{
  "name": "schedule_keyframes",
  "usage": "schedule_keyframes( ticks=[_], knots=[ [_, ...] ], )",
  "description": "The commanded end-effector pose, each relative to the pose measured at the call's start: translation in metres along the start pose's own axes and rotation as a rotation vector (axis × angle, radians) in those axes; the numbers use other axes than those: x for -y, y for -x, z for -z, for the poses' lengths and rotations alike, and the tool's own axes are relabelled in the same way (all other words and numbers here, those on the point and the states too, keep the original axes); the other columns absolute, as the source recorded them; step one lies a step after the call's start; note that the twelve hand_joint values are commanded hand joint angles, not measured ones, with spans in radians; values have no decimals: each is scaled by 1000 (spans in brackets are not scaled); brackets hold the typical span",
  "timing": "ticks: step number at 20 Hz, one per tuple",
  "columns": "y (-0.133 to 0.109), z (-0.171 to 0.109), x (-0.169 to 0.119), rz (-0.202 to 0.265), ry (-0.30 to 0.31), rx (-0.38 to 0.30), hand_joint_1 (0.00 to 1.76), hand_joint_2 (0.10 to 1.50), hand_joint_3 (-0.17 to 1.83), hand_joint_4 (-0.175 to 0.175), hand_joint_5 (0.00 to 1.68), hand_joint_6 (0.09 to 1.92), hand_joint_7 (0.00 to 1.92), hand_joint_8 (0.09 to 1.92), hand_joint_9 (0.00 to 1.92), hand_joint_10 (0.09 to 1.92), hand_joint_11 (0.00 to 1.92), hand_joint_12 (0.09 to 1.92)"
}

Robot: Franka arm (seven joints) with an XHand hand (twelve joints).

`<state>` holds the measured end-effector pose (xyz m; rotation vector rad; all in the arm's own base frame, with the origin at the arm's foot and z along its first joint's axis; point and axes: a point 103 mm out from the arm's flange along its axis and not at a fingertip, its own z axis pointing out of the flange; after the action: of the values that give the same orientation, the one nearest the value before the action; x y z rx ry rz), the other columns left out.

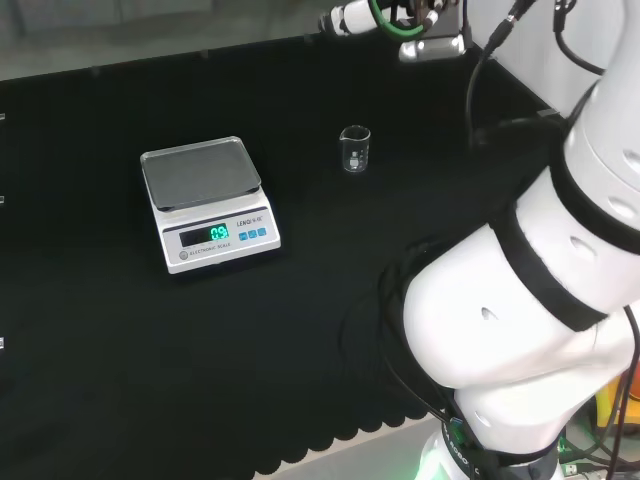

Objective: Pick up the beaker.

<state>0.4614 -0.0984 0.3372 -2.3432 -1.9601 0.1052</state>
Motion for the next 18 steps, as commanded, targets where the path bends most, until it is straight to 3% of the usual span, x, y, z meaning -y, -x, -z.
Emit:
schedule_keyframes(
  ticks=[1, 11, 15, 18],
  knots=[
    [9, -37, -47, -24, 47, -25, 178, 726, 240, -30, 322, 87, 164, 688, 306, 758, 448, 1353],
    [-18, -78, -71, 12, -34, 13, 186, 727, 224, -28, 326, 87, 173, 688, 317, 755, 450, 1360],
    [-26, -96, -85, 20, -134, 32, 209, 732, 215, -23, 338, 87, 211, 691, 336, 750, 458, 1359],
    [-33, -109, -96, 22, -136, 45, 238, 748, 210, -19, 349, 87, 242, 684, 366, 741, 482, 1357]
  ],
)
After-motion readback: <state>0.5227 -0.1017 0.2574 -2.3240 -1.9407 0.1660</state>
